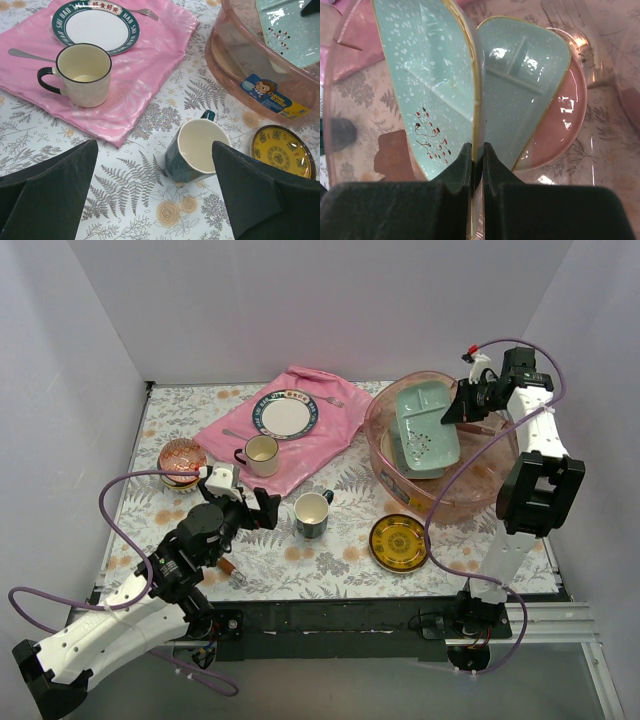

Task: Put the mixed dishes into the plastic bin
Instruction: Place the plate in the plastic bin.

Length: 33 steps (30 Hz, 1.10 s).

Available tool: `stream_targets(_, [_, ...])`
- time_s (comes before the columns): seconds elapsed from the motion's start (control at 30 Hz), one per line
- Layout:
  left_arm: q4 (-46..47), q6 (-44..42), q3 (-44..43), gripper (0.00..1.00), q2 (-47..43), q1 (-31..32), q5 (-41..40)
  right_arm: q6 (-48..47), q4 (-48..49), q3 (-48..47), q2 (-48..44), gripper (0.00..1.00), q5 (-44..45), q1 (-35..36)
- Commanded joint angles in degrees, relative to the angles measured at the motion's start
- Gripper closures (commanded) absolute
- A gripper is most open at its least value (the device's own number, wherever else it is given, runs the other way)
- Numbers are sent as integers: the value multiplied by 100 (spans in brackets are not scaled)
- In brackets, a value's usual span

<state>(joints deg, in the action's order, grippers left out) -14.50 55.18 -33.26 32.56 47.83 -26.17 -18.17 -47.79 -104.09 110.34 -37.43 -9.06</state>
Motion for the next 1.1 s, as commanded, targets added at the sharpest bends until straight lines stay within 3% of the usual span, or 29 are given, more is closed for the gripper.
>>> stream_targets(0.0, [44, -95, -32, 2, -30, -20, -169, 51, -11, -515, 241, 99, -449, -34])
stream_targets(0.37, [44, -104, -23, 2, -4, -20, -213, 323, -20, -919, 1156, 96, -555, -34])
stream_targets(1.07, [62, -139, -23, 2, 137, -20, -230, 569, 51, -1262, 1921, 71, -494, -34])
